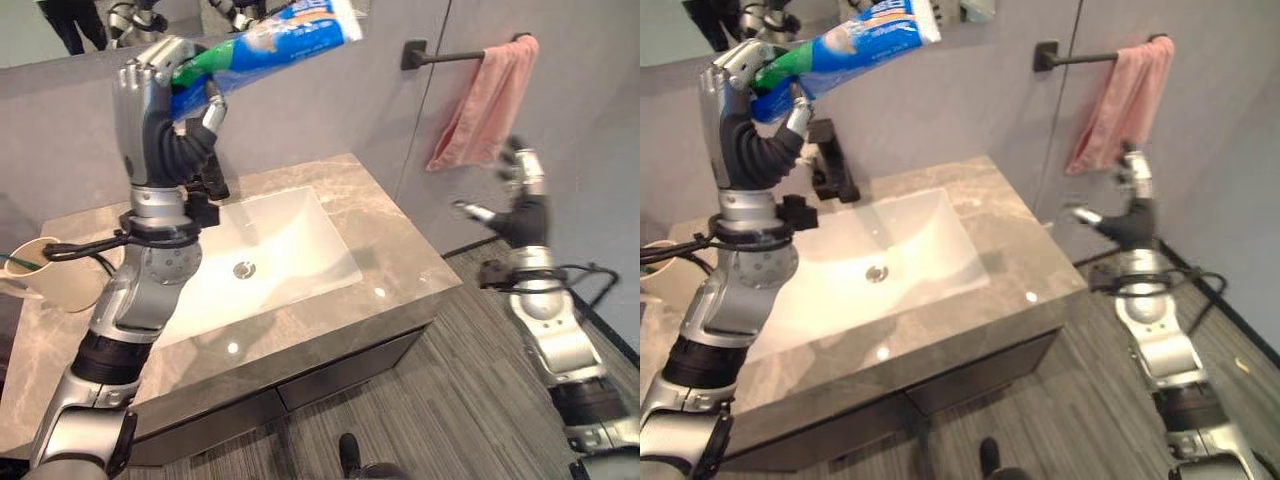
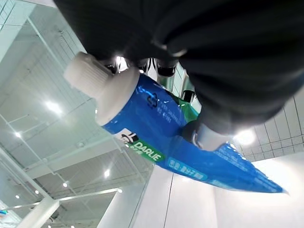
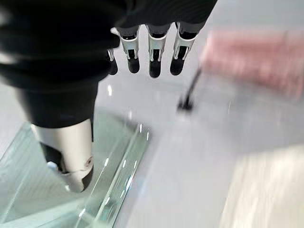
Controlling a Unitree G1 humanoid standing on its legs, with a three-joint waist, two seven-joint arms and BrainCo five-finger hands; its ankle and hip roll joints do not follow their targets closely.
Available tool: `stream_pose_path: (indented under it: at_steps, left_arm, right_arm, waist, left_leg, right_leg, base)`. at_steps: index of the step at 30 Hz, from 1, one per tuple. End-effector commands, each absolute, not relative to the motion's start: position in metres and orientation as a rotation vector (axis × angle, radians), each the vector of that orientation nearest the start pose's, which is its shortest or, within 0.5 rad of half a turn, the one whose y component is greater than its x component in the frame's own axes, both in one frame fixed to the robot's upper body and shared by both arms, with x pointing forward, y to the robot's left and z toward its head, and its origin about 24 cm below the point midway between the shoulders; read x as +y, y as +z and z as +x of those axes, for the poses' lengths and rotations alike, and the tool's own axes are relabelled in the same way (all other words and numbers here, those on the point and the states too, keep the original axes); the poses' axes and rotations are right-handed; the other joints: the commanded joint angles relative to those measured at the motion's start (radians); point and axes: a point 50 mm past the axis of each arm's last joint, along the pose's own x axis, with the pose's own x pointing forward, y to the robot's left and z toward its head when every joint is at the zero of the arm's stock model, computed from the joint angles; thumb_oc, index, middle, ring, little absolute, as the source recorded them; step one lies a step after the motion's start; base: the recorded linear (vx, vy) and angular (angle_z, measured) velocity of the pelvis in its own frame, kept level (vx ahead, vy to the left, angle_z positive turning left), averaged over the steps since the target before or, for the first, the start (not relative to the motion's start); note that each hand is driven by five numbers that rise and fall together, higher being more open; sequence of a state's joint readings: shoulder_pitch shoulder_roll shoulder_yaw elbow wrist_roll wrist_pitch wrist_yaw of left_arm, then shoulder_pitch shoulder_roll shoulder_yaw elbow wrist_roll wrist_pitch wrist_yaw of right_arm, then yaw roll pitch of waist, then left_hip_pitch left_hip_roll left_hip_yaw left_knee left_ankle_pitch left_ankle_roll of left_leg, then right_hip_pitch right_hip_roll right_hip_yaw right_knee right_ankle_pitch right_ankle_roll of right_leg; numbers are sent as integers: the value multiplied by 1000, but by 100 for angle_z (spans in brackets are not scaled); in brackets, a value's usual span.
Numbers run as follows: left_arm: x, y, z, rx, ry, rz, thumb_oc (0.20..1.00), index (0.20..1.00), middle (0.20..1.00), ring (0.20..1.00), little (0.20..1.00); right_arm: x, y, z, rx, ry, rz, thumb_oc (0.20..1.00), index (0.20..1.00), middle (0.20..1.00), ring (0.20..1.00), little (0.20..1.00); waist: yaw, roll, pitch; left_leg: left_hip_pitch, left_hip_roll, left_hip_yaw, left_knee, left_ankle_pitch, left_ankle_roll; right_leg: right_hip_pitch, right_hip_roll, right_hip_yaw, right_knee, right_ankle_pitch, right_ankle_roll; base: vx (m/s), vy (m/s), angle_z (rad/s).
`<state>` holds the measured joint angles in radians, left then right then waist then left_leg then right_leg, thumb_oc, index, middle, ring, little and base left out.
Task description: Put brush and paste in cup on sink, flatten towel.
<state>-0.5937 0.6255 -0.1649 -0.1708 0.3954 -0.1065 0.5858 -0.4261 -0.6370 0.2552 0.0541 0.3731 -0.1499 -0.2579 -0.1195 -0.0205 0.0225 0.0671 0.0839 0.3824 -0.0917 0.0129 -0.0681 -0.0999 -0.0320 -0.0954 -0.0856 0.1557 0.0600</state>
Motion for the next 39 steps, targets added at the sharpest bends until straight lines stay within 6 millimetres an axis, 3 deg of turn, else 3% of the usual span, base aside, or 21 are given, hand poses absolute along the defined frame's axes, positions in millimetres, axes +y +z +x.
stream_pose_path:
  at_steps: [1, 4, 6, 10, 12, 14, 20, 25, 35, 36, 38, 39]
  left_arm:
    - [156, 296, 281, -1243, 365, 696, 200, 200, 200, 200, 200]
    - [146, 293, 280, -1259, 317, 688, 200, 200, 200, 200, 200]
    - [136, 284, 278, -1256, 241, 650, 200, 200, 200, 200, 200]
    - [134, 275, 276, -1235, 198, 604, 200, 200, 200, 200, 200]
    - [134, 269, 276, -1214, 188, 576, 200, 200, 200, 200, 200]
    - [133, 261, 279, -1169, 165, 542, 200, 200, 200, 200, 200]
    - [130, 257, 280, -1140, 82, 539, 200, 200, 200, 200, 200]
    - [128, 254, 283, -1107, 25, 523, 200, 200, 200, 200, 200]
    - [127, 252, 282, -1083, -22, 518, 200, 200, 200, 200, 200]
    - [125, 251, 282, -1079, -31, 516, 200, 200, 200, 200, 200]
    - [124, 250, 281, -1078, -38, 523, 200, 200, 200, 200, 200]
    - [124, 250, 281, -1077, -41, 525, 200, 200, 200, 200, 200]
  right_arm:
    - [-172, 205, 317, -571, 177, 6, 1000, 1000, 1000, 1000, 1000]
    - [-137, 223, 316, -637, 323, 181, 1000, 1000, 1000, 1000, 1000]
    - [-101, 241, 311, -688, 501, 367, 1000, 1000, 1000, 1000, 1000]
    - [-88, 251, 306, -707, 618, 445, 1000, 1000, 1000, 1000, 1000]
    - [-73, 260, 302, -724, 691, 572, 1000, 1000, 1000, 1000, 1000]
    - [-65, 278, 298, -784, 732, 632, 1000, 1000, 1000, 1000, 1000]
    - [-55, 295, 288, -851, 793, 654, 1000, 1000, 1000, 1000, 1000]
    - [-49, 296, 285, -846, 834, 661, 1000, 1000, 1000, 1000, 1000]
    - [-49, 282, 288, -784, 830, 636, 1000, 1000, 1000, 1000, 1000]
    - [-49, 281, 289, -776, 825, 636, 956, 956, 956, 956, 956]
    - [-50, 278, 291, -766, 813, 642, 551, 551, 551, 551, 551]
    - [-51, 277, 291, -767, 807, 645, 442, 442, 442, 442, 442]
  waist:
    - [17, -12, -38]
    - [35, -9, -35]
    - [68, -10, -32]
    - [86, -14, -32]
    - [105, -17, -33]
    - [125, -23, -33]
    - [154, -41, -26]
    - [169, -52, -23]
    - [161, -57, -24]
    - [159, -55, -23]
    - [157, -53, -23]
    - [157, -52, -22]
  left_leg:
    - [-33, 93, -75, 4, 67, -88]
    - [-42, 92, -97, 4, 75, -90]
    - [-53, 87, -127, 4, 84, -95]
    - [-60, 83, -144, 4, 89, -98]
    - [-64, 81, -155, 4, 90, -99]
    - [-70, 75, -174, 4, 91, -100]
    - [-88, 57, -220, 4, 94, -98]
    - [-101, 47, -241, 4, 96, -95]
    - [-108, 48, -234, 4, 98, -95]
    - [-107, 47, -233, 4, 98, -95]
    - [-107, 48, -232, 4, 97, -94]
    - [-108, 47, -231, 4, 97, -93]
  right_leg:
    - [121, -67, -14, 0, -91, 108]
    - [132, -67, -36, 1, -98, 102]
    - [146, -67, -66, -1, -107, 96]
    - [156, -71, -90, -2, -111, 93]
    - [162, -72, -104, -2, -115, 89]
    - [173, -76, -126, -1, -119, 84]
    - [193, -83, -172, 0, -130, 81]
    - [198, -88, -190, -1, -131, 81]
    - [188, -88, -186, -1, -129, 81]
    - [188, -88, -187, -1, -129, 81]
    - [188, -89, -186, -1, -129, 82]
    - [188, -90, -186, 0, -129, 82]
  base:
    - [13, -8, 17]
    - [-16, -14, 27]
    - [-16, -14, 44]
    - [6, -12, 32]
    - [17, -8, 30]
    - [26, -8, 10]
    - [29, -3, 29]
    - [25, -1, 21]
    - [6, 1, 1]
    - [20, 4, -4]
    - [12, 2, -2]
    - [0, 0, 0]
